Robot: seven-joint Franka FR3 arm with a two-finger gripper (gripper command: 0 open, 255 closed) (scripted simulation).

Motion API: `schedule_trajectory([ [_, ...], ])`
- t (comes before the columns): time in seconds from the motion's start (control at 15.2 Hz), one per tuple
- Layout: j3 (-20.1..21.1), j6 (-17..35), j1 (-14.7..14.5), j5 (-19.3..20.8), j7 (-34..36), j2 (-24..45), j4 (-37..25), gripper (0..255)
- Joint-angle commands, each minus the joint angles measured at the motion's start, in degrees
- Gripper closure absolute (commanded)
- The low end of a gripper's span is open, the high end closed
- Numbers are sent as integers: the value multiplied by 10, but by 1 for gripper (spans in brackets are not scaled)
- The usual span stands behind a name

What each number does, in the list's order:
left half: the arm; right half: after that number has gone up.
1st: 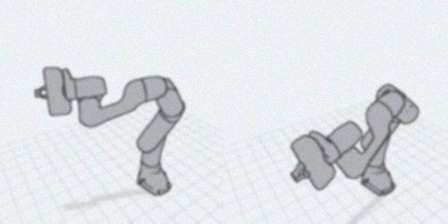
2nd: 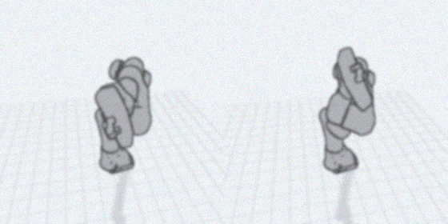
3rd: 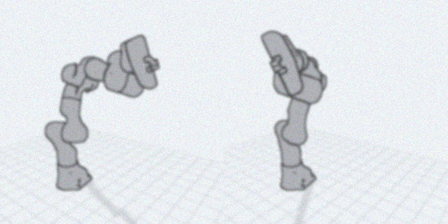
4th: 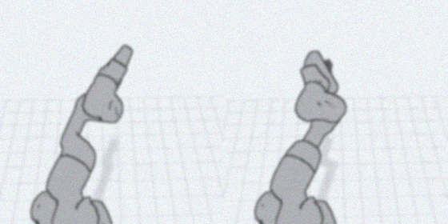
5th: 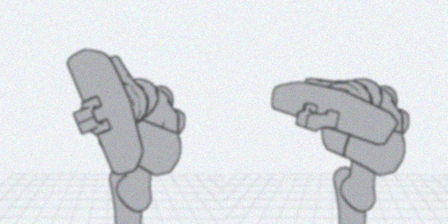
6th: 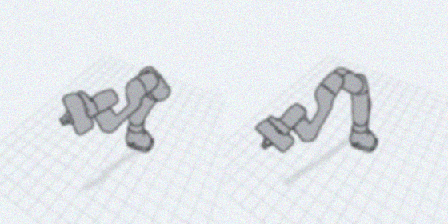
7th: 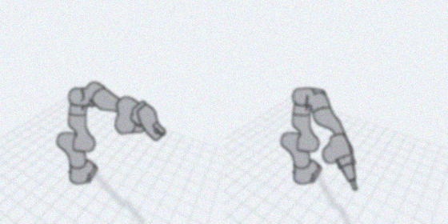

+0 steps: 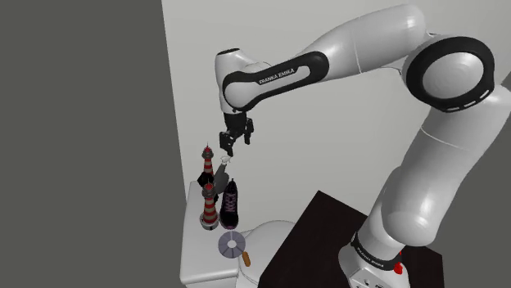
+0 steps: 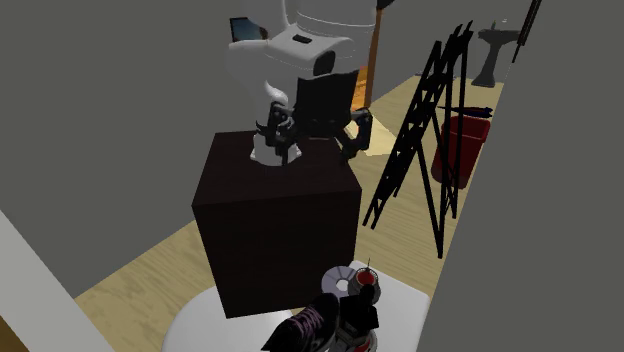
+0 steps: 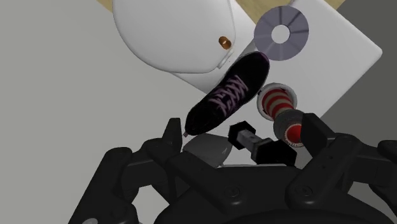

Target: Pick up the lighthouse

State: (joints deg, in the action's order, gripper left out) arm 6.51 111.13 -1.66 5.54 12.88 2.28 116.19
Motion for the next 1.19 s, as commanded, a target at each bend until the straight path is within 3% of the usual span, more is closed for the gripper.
schedule_trajectory([
  [0.0,2,4,-3,7,14,51,-38,0],
  [0.53,0,0,-24,28,58,242,-199,0],
  [1.12,-11,-61,-51,37,81,467,-454,0],
])
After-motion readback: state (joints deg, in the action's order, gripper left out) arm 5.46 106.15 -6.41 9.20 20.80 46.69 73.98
